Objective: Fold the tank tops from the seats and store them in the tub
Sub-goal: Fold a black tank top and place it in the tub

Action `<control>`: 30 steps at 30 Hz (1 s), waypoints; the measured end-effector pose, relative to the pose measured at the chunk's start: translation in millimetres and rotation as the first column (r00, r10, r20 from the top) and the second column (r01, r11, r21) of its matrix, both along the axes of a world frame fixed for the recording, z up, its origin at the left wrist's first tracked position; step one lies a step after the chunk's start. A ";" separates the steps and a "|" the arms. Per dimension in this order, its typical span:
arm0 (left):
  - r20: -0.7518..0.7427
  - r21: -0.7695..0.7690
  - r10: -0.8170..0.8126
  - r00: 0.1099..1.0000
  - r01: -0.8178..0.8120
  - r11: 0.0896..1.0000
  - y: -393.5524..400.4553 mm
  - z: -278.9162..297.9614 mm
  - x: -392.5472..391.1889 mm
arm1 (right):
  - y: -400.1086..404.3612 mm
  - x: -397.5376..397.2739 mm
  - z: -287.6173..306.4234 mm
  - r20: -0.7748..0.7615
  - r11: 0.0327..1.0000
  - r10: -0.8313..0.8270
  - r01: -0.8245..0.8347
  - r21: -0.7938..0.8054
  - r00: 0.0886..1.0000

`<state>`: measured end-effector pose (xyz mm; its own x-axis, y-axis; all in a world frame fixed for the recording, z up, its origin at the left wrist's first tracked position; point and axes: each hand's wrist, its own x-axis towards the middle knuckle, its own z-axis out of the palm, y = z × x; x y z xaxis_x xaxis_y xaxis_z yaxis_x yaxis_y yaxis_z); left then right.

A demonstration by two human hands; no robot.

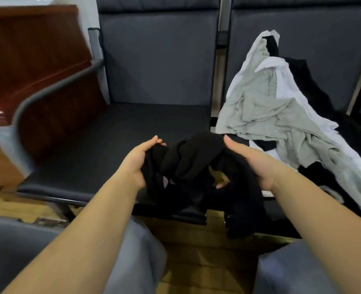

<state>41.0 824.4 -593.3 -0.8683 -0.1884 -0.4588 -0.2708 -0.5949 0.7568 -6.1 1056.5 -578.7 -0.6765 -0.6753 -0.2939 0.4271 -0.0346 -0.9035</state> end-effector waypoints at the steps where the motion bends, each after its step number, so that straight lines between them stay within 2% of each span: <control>1: 0.008 0.001 0.020 1.000 -0.020 1.000 -5.9 0.7 3.6 | 2.5 4.0 0.1 0.001 0.996 0.087 -0.087 0.018 0.996; 4: 0.037 -0.017 0.017 0.999 -0.016 1.000 -18.5 2.7 16.5 | 4.1 15.1 -11.1 -0.032 0.894 0.401 -0.384 0.230 0.916; 6: 0.019 -0.014 0.005 1.000 -0.005 1.000 -22.0 3.1 24.0 | -0.1 23.5 -20.4 -0.009 0.801 0.518 -0.481 0.355 0.856; 10: -0.071 -0.023 -0.025 0.997 0.024 0.999 -24.8 1.4 32.2 | -17.0 46.9 -26.4 -0.032 0.664 0.595 -0.469 0.582 0.803; 12: -0.155 -0.007 -0.075 0.985 0.075 0.997 -22.7 4.4 36.6 | -23.9 54.9 -29.5 -0.075 0.641 0.593 -0.413 0.648 0.802; 14: -0.212 0.002 -0.142 0.967 0.146 0.989 -17.5 8.5 41.7 | -29.4 58.6 -35.0 -0.187 0.737 0.509 -0.314 0.598 0.840; 16: -0.240 -0.012 -0.201 0.950 0.204 0.979 -10.9 11.1 45.6 | -34.1 59.2 -35.4 -0.311 0.870 0.337 -0.168 0.464 0.888; 18: -0.224 -0.136 -0.315 0.922 0.290 0.947 -6.0 9.3 46.9 | -39.2 57.8 -32.2 -0.396 0.934 0.217 -0.072 0.350 0.892; 20: -0.159 -0.263 -0.441 0.883 0.393 0.881 0.3 8.3 47.2 | -44.6 56.7 -30.4 -0.437 0.955 0.195 -0.068 0.289 0.878; 21: -0.142 -0.276 -0.468 0.872 0.419 0.865 3.4 8.0 46.1 | -47.0 57.5 -29.2 -0.435 0.953 0.204 -0.077 0.291 0.877; 24: -0.134 -0.159 -0.444 0.886 0.423 0.892 8.8 8.5 39.3 | -47.6 56.1 -28.4 -0.433 0.944 0.176 -0.027 0.328 0.884; 27: -0.038 -0.076 -0.471 0.881 0.467 0.881 8.6 10.1 33.6 | -38.8 49.8 -23.4 -0.358 0.980 -0.024 0.093 0.177 0.933; 30: 0.079 -0.209 -0.536 0.840 0.540 0.815 10.4 10.1 32.3 | -25.8 37.8 -16.2 -0.236 0.966 -0.231 0.251 0.057 0.944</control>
<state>73.3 834.9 -583.2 -0.8532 0.2121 -0.4765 -0.5129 -0.1746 0.8405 31.7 1030.7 -594.9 -0.8709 -0.4630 -0.1644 0.2007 -0.0299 -0.9792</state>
